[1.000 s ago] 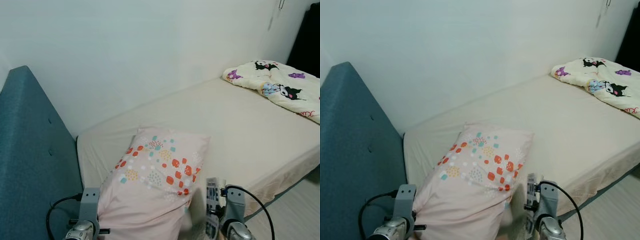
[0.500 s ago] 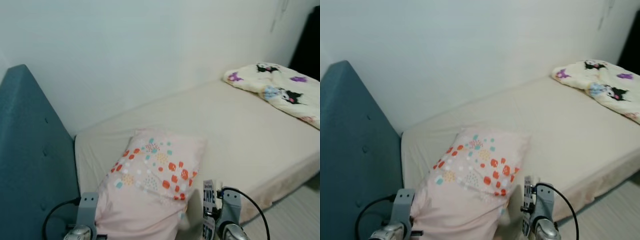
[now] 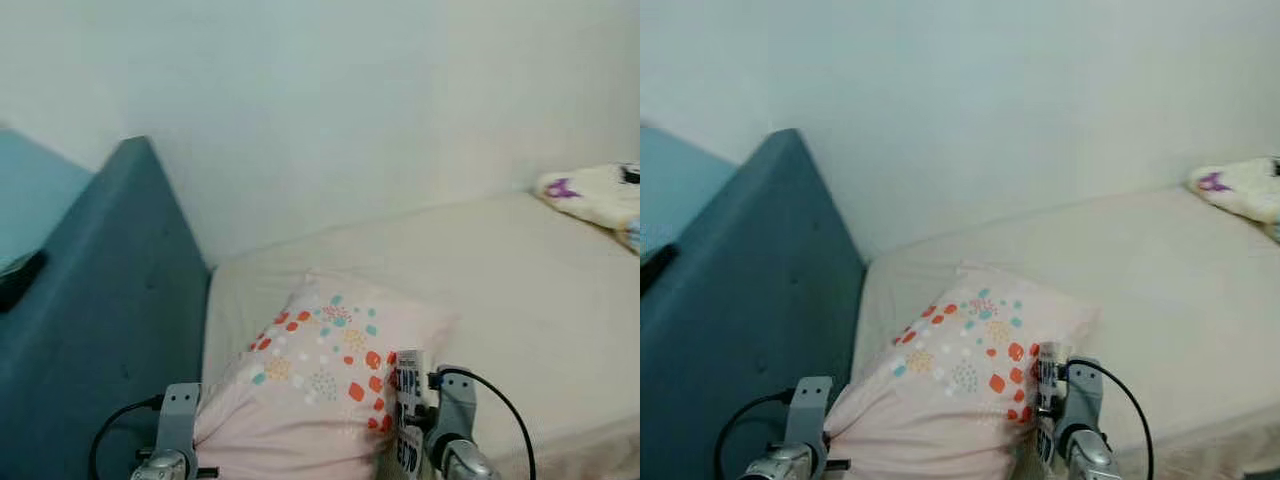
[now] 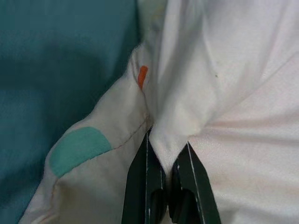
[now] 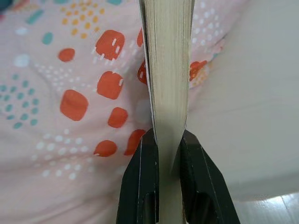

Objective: Clean up the room

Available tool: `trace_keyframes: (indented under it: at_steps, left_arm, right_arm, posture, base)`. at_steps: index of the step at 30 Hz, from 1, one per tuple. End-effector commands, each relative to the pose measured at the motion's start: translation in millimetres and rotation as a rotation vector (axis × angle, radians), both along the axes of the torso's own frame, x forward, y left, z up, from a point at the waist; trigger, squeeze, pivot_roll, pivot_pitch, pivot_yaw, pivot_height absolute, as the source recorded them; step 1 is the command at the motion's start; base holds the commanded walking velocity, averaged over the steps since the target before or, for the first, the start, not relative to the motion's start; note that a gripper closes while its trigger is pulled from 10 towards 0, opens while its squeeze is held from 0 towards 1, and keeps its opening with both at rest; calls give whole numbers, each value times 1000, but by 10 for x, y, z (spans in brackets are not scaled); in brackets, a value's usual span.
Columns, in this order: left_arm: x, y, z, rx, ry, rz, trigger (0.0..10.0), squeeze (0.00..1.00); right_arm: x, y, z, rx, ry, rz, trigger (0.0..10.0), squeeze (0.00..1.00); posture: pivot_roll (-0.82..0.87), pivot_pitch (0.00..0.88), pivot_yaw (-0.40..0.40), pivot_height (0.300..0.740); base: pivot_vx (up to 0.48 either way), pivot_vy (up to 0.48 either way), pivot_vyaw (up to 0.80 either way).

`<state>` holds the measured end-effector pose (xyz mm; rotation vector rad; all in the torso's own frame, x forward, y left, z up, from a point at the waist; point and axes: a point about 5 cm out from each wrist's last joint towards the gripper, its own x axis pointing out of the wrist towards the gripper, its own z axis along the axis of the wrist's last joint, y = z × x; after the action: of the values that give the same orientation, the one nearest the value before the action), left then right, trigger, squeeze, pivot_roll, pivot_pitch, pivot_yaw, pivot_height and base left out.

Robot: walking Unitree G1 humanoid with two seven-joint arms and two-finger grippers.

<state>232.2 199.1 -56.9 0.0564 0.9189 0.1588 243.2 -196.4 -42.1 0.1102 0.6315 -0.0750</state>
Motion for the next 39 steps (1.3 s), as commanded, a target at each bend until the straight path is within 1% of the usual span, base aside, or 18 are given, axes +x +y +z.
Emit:
trace_keyframes:
  at_steps: [1, 5, 10, 12, 14, 15, 18, 22, 23, 24, 26, 35, 36, 37, 39]
  left_arm:
    - [-30, 85, -6, 25, 19, 15, 10000, 0]
    - [-42, 78, -15, 21, 26, 9, 10000, 0]
    - [-41, 48, -20, 7, 31, -1, 10000, 0]
    - [-48, 32, -27, -16, 31, 4, 10000, 0]
    - [-41, -19, -32, -44, 30, -11, 10000, 0]
    - [-41, -19, -32, -44, 30, -11, 10000, 0]
    - [-53, -69, -47, -57, 39, -40, 10000, 0]
    - [-51, -89, -48, -71, 37, -33, 10000, 0]
    - [-47, -137, -52, -109, 36, -28, 10000, 0]
    - [-47, -137, -52, -109, 36, -28, 10000, 0]
    - [-46, -186, -57, -136, 37, -39, 10000, 0]
    - [-58, -202, -67, -143, 44, -39, 10000, 0]
    - [-62, -201, -69, -144, 44, -37, 10000, 0]
    - [-68, -197, -72, -141, 47, -37, 10000, 0]
    - [-75, -190, -76, -139, 48, -34, 10000, 0]
  right_arm:
    - [52, 71, 33, 7, -24, 35, 10000, 0]
    - [33, 55, 15, 5, -9, 14, 10000, 0]
    - [27, 53, 12, 14, -10, 5, 10000, 0]
    - [26, 57, 12, 16, -14, 5, 10000, 0]
    - [25, 64, 13, 19, -17, 8, 10000, 0]
    - [25, 64, 13, 19, -17, 8, 10000, 0]
    - [25, 76, 13, 22, -21, 8, 10000, 0]
    - [24, 77, 13, 23, -22, 7, 10000, 0]
    - [23, 80, 12, 23, -23, 7, 10000, 0]
    - [23, 80, 12, 23, -23, 7, 10000, 0]
    - [23, 80, 12, 22, -23, 6, 10000, 0]
    - [24, 65, 15, 10, -22, 1, 10000, 0]
    - [22, 53, 15, 1, -21, -4, 10000, 0]
    - [19, 4, 18, -25, -17, -26, 10000, 0]
    - [-8, -181, 25, -106, 9, -104, 10000, 0]
  posture:
    - [-206, 0, 114, 740]
    - [-210, 0, 115, 740]
    - [-212, 0, 116, 740]
    - [-212, 0, 117, 740]
    - [-211, 0, 118, 740]
    - [-211, 0, 118, 740]
    - [-211, 0, 119, 740]
    - [-212, 0, 119, 740]
    - [-212, 0, 118, 740]
    - [-212, 0, 118, 740]
    - [-211, 0, 117, 740]
    - [-212, 0, 117, 740]
    - [-212, 0, 117, 740]
    - [-212, 0, 117, 740]
    - [-212, 0, 117, 740]
  base:
    - [0, 0, 800]
    - [0, 0, 745]
    - [0, 0, 0]
    - [0, 0, 0]
    - [0, 0, 0]
    - [0, 0, 0]
    - [0, -430, 0]
    - [0, -454, 0]
    - [0, 0, 0]
    - [0, 0, 0]
    - [0, 0, 0]
    - [0, 0, 0]
    - [0, 0, 0]
    - [0, 0, 0]
    - [0, 0, 0]
